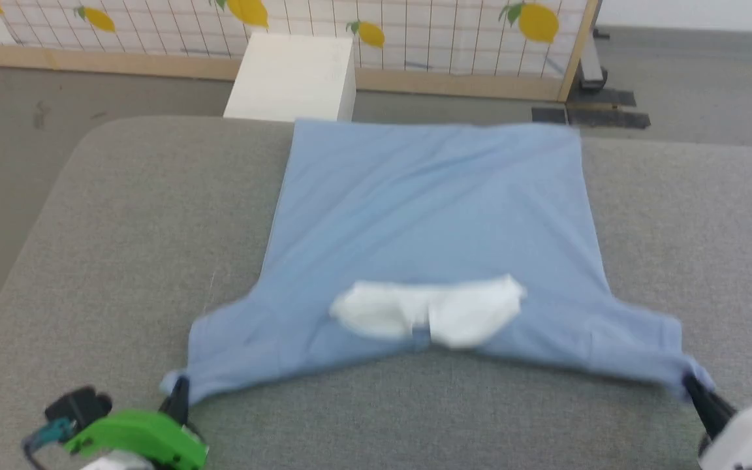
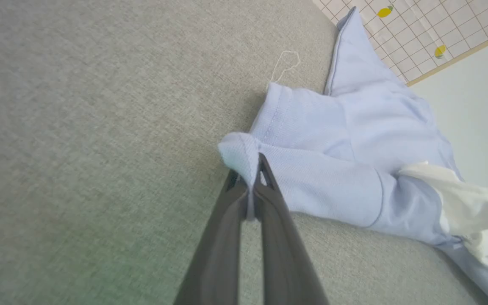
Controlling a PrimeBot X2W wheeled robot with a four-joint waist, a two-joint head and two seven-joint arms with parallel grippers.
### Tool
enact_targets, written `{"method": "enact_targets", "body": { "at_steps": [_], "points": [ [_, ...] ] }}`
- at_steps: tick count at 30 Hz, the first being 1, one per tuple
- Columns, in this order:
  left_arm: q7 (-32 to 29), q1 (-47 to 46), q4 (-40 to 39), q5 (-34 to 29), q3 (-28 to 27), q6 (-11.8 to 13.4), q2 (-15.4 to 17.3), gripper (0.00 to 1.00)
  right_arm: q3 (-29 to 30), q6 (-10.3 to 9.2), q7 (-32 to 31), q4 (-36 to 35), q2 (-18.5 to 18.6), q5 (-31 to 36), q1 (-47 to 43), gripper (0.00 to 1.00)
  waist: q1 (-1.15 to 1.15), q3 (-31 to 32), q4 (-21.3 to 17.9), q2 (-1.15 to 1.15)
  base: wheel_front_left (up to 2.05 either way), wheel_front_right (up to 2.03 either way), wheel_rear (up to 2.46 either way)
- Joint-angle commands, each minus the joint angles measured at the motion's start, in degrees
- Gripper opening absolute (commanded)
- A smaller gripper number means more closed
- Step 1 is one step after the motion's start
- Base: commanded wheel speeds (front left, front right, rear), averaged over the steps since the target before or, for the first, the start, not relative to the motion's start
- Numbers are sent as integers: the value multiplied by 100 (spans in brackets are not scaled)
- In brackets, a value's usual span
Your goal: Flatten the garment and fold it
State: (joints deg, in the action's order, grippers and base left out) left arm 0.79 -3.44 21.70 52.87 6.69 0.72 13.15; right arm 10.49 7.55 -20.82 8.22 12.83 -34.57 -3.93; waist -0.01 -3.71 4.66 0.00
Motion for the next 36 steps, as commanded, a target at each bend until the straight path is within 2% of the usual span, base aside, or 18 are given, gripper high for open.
{"method": "enact_targets", "body": {
  "at_steps": [1,7,10,13,19,22,26,30,35,36],
  "points": [
    [-84,259,-166,48,-48,129,123,0,119,-6,-113,-107,-35,88,-213,0,1,125,3,0,0,0,0],
    [-581,924,-1027,-2,-95,716,417,0,483,-6,-858,-703,-84,408,-788,0,1,126,-59,0,0,0,0],
    [-870,1066,-1381,-295,60,1010,695,0,516,-6,-1321,-1029,-67,600,-842,0,1,76,-100,0,0,0,0],
    [-1140,1007,-1596,-648,307,1174,962,0,352,-6,-1833,-1262,28,814,-700,0,1,-4,-144,0,0,0,0],
    [-1535,619,-1752,-1092,740,1231,1207,0,-364,-6,-3178,-1363,368,1233,-116,0,1,-217,-218,0,0,0,0],
    [-1536,476,-1754,-1130,778,1228,1194,0,-767,-6,-3858,-1292,532,1369,157,0,1,-348,-240,0,0,0,0],
    [-1467,399,-1720,-1091,760,1212,1135,0,-1202,-6,-4431,-1108,648,1395,331,0,1,-447,-247,0,0,0,0],
    [-1392,388,-1670,-1030,733,1186,1078,0,-1534,-6,-4757,-858,745,1368,379,0,1,-500,-245,0,0,0,0],
    [-1326,384,-1641,-977,703,1173,1040,0,-1638,-6,-4578,-750,804,1281,472,0,1,-522,-252,0,0,0,0],
    [-1313,387,-1638,-971,691,1175,1044,0,-1616,-6,-4504,-766,815,1246,499,40,1,-513,-262,0,0,0,0]
  ]
}}
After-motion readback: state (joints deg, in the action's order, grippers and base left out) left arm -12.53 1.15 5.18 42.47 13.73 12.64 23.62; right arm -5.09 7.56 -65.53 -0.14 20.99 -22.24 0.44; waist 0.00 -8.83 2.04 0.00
